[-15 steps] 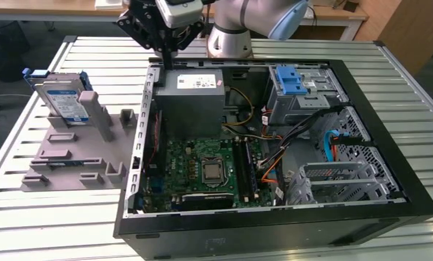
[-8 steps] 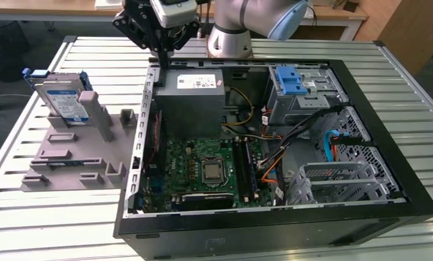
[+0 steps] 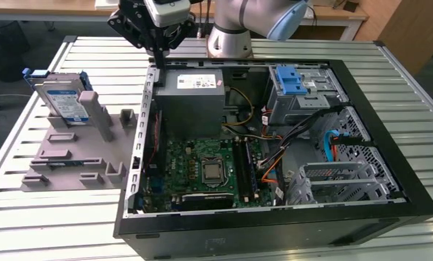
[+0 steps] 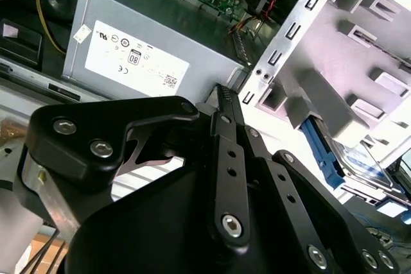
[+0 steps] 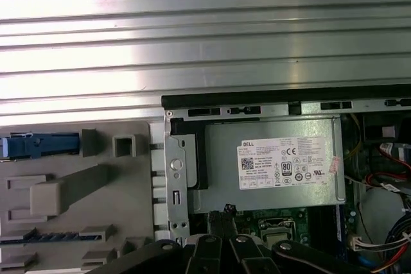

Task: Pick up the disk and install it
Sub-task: 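Reach for the disk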

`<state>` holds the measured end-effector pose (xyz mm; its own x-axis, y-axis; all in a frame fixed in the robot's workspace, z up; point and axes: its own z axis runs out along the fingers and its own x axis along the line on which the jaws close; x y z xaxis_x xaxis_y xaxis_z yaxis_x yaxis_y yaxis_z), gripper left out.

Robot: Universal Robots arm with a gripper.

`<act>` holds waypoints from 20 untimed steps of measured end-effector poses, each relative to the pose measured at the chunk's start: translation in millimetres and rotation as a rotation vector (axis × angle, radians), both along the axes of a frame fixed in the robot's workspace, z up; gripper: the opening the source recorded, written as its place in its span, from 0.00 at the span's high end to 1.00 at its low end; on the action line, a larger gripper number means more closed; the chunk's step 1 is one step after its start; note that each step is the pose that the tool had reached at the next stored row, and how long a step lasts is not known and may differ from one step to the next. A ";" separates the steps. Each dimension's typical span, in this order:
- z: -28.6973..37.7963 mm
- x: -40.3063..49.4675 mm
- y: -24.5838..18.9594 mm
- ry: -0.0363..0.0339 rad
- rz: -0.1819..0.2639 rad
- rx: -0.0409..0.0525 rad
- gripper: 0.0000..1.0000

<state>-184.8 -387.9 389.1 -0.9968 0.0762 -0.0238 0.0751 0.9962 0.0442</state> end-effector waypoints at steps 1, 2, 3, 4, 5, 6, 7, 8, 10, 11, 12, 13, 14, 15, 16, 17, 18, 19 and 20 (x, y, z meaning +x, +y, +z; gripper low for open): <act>-0.1 -0.8 0.4 0.0000 0.000 0.0001 0.89; -0.1 -1.7 0.8 0.0000 0.000 0.0001 0.89; -0.3 -2.7 1.2 -0.0001 0.000 0.0002 0.89; -0.3 -3.7 1.6 -0.0001 0.000 0.0002 0.89; -0.4 -4.7 2.0 0.0000 0.000 0.0001 0.89; -0.4 -5.7 2.5 0.0000 0.000 0.0002 0.89; -0.5 -6.7 2.9 0.0000 0.000 0.0001 0.89; -0.5 -7.7 3.3 0.0001 0.000 0.0001 0.89; -0.8 -10.0 4.6 0.0001 0.000 0.0002 0.89; -0.9 -11.1 5.2 0.0002 0.000 0.0002 0.89; -0.9 -12.1 5.8 0.0003 0.000 0.0003 0.89; -1.0 -13.2 6.3 0.0005 0.000 0.0003 0.89; -1.1 -14.2 6.9 0.0007 0.000 0.0001 0.89; -1.1 -15.3 7.4 0.0010 0.000 0.0000 0.89; -1.1 -16.3 7.9 0.0011 0.000 -0.0001 0.89; -1.3 -17.4 8.4 0.0012 0.000 0.0000 0.89; -1.4 -18.5 8.9 0.0012 0.000 0.0001 0.89; -1.5 -19.5 9.3 0.0013 0.000 0.0001 0.89; -1.6 -20.6 9.7 0.0015 0.000 0.0001 0.89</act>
